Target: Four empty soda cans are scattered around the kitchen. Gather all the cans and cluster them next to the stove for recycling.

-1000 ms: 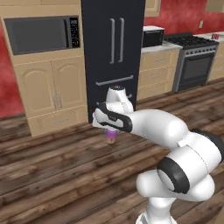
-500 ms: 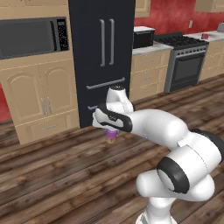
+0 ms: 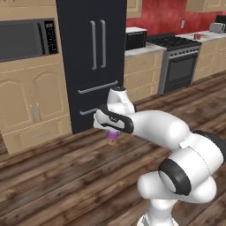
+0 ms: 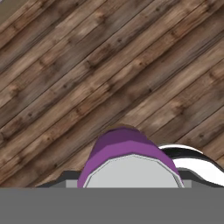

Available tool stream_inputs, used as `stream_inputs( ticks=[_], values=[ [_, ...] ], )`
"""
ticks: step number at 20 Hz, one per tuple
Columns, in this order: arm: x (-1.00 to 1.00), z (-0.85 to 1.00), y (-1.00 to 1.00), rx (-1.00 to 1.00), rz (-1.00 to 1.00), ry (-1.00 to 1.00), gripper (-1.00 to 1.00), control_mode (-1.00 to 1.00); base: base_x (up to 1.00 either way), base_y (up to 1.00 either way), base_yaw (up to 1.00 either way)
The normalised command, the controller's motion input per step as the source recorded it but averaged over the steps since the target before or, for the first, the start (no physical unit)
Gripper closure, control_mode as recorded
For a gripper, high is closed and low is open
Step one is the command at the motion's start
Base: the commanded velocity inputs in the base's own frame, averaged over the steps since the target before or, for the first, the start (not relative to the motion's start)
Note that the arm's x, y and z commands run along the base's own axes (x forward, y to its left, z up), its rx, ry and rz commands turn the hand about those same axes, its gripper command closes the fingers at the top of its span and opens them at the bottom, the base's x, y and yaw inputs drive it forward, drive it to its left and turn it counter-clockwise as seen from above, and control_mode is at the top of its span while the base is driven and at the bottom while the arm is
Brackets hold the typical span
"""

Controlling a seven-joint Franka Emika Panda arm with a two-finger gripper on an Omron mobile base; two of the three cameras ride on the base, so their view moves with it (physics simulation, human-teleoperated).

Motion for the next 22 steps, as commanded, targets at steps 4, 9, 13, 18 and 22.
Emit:
stream_inputs(
  ticks=[4,9,13,18,22],
  values=[
    [0.0,0.0,0.0,0.0,0.0,0.0,1.0,1.0,0.52,-0.17,-0.14],
    [0.0,0.0,0.0,0.0,0.0,0.0,1.0,1.0,0.57,-0.1,-0.08],
    [0.0,0.0,0.0,0.0,0.0,0.0,1.0,1.0,0.67,0.0,-0.01],
    [0.0,0.0,0.0,0.0,0.0,0.0,1.0,1.0,0.68,0.0,0.0],
    [0.0,0.0,0.0,0.0,0.0,0.0,1.0,1.0,0.66,0.0,0.0]
  ],
)
